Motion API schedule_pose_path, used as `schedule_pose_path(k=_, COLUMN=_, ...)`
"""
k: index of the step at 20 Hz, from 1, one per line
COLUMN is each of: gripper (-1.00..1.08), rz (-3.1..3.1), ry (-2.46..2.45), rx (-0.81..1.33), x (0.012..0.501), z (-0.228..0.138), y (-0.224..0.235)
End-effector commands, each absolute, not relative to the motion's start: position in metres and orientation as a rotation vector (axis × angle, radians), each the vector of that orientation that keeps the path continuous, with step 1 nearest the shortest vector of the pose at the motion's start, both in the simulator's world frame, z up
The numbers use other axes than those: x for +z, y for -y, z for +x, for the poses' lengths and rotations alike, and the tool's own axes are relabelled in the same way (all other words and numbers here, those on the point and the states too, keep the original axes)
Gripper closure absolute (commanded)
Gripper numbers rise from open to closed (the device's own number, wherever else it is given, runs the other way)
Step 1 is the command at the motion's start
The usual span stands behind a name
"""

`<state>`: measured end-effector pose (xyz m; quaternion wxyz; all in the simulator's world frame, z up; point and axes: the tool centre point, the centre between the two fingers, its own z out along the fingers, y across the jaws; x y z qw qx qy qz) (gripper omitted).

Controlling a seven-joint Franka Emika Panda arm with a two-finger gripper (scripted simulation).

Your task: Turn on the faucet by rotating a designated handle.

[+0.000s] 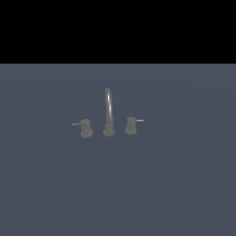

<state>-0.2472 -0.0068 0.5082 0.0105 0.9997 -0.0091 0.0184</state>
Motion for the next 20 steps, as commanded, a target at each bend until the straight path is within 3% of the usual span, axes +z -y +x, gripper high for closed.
schedule_pose_path(k=1, gripper=1.08, rz=3.120, ry=0.028, rx=0.058, x=0.508, z=-0.247, y=0.007)
schedule_pose_path(k=20, gripper=1.08, rz=3.107, ry=0.309, rx=0.050, x=0.453, z=-0.230, y=-0.035)
